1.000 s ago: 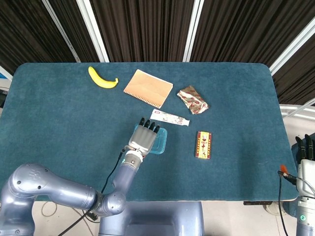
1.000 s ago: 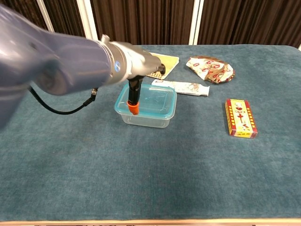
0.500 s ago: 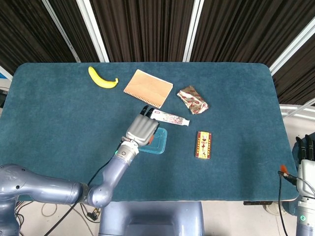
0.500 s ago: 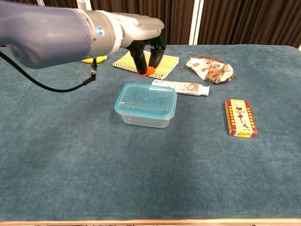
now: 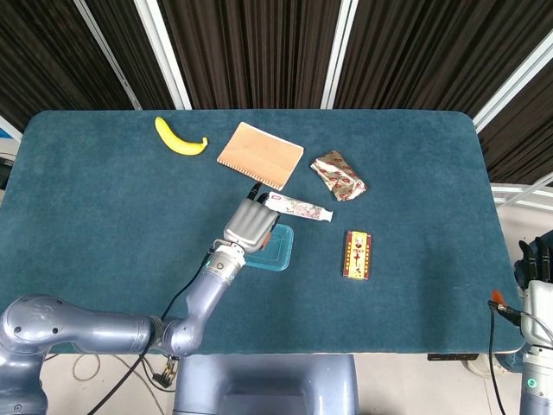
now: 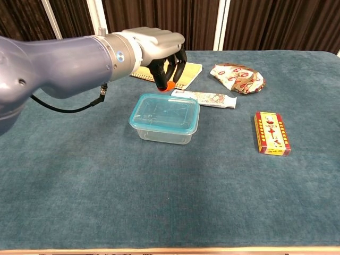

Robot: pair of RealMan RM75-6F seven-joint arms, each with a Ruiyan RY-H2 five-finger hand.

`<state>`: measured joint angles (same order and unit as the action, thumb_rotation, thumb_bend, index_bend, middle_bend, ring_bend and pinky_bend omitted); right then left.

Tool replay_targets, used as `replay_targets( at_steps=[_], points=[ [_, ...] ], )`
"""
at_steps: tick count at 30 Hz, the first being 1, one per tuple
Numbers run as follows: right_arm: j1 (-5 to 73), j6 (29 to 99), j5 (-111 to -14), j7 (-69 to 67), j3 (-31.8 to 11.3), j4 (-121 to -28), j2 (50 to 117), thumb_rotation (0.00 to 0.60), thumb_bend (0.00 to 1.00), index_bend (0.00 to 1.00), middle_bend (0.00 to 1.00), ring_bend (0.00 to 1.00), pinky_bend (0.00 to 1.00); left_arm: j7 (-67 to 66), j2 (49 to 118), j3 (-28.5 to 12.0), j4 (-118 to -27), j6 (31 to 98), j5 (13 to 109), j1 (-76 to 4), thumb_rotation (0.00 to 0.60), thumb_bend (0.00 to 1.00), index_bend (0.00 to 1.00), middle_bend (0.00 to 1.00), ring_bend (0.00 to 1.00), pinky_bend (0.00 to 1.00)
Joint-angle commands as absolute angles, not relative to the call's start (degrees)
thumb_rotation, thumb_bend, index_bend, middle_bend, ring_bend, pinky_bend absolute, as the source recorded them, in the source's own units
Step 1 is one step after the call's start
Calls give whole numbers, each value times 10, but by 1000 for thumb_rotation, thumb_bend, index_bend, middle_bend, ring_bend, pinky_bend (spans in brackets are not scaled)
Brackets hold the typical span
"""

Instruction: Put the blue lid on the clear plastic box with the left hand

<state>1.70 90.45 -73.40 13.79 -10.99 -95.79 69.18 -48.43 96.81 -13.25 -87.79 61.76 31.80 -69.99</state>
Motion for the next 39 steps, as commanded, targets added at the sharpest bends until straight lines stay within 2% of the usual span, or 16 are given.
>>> replay_targets(
  at_steps=[1,15,39],
  points=[
    [17,904,-734,138,-110,-958,692,600,296,111,29,7,0,-495,975,-127,-870,615,313,-703,600,523,680,588,176,31],
    [17,904,-729,139,-111,-960,691,600,296,115,29,9,0,-518,994,-108,-844,598,300,-702,600,522,679,565,176,31],
    [17,902,-727,136,-111,-962,690,600,297,115,29,9,0,-520,1029,-82,-779,573,336,-688,600,522,671,551,176,30]
  ],
)
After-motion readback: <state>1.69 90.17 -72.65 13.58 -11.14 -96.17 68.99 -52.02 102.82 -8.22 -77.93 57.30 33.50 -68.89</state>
